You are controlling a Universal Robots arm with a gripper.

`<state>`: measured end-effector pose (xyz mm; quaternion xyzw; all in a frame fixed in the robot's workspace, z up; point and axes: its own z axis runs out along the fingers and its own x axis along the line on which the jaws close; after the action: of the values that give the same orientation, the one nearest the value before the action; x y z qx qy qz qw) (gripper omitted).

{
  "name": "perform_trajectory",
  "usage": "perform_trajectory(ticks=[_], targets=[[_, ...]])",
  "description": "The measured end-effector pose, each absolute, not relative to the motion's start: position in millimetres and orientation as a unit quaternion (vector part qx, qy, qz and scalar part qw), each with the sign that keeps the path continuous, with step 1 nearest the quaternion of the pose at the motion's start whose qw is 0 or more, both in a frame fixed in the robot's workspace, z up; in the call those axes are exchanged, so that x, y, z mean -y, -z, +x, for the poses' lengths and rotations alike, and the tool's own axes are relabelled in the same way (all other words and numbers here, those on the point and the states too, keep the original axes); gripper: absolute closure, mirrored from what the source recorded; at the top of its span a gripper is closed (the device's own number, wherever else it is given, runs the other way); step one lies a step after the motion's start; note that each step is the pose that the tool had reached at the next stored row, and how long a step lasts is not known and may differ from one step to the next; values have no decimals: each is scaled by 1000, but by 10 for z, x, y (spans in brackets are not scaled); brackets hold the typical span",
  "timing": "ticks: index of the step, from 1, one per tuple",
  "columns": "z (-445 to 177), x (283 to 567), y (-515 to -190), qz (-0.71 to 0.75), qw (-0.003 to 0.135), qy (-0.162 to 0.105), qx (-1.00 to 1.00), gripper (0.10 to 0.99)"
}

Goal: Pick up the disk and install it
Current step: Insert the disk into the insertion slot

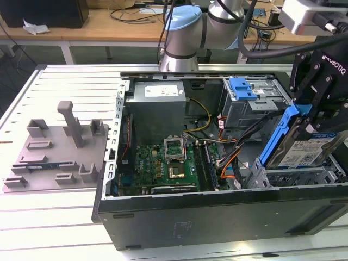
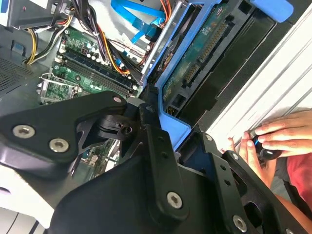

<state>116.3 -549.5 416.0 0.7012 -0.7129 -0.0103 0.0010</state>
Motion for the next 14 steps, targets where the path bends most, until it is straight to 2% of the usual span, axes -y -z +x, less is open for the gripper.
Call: perform_trajectory(ticks=[14], targets=[[1163,5495,-4029,701,1,10,713,718]])
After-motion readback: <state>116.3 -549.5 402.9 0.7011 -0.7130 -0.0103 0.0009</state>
